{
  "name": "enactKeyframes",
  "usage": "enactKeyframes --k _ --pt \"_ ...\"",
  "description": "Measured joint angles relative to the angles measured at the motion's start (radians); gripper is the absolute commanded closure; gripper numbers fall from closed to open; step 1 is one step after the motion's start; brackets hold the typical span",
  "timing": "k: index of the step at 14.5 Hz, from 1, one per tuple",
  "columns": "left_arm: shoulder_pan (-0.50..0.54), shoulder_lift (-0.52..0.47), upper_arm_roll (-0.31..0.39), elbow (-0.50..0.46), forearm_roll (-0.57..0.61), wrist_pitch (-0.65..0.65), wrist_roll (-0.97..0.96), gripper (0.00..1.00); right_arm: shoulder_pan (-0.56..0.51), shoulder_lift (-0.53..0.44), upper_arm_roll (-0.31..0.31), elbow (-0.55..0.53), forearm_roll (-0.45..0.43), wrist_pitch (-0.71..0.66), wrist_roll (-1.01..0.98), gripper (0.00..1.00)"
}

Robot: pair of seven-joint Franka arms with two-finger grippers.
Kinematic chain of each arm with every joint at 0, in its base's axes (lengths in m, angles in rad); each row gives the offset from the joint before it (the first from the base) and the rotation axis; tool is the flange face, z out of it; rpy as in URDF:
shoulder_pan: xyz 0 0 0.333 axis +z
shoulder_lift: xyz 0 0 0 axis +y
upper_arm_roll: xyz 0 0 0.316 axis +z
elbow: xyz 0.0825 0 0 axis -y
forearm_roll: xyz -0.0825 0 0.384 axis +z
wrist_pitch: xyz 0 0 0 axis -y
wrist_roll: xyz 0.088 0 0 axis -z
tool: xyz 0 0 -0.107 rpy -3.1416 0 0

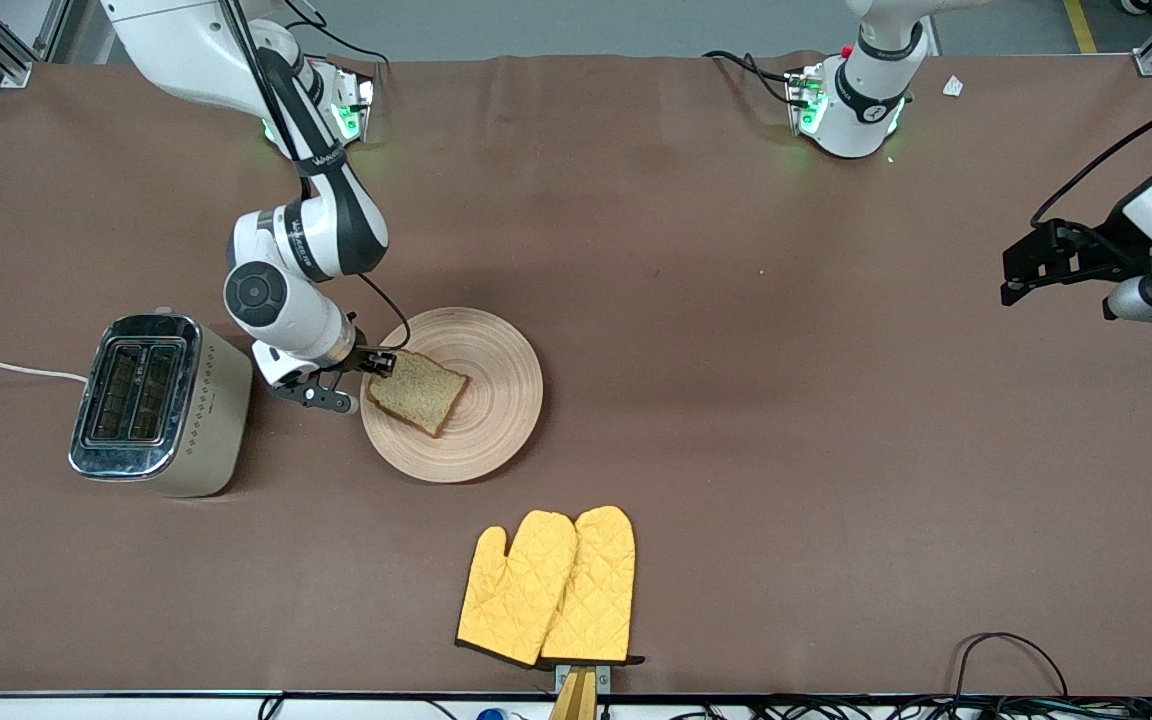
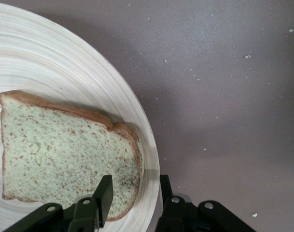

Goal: Move plate and put bread in toaster

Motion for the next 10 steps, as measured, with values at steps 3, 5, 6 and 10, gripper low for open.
enactKeyframes --k 3,5,6,10 --pt "-0.034 -0.105 0.06 -0.166 -0.023 0.096 -0.002 0.0 0.001 0.007 0.0 0.0 0.0 0.01 0.0 0.56" --pt "-0.036 -0.189 0.062 -0.289 -0.025 0.15 -0.021 0.0 0.004 0.015 0.0 0.0 0.0 0.019 0.0 0.59" --pt "-0.036 -0.221 0.062 -0.331 -0.025 0.161 -0.043 0.0 0.006 0.018 0.0 0.0 0.0 0.021 0.0 0.6" --pt "-0.038 -0.276 0.064 -0.4 -0.025 0.187 -0.079 0.0 0.017 0.024 0.0 0.0 0.0 0.022 0.0 0.7"
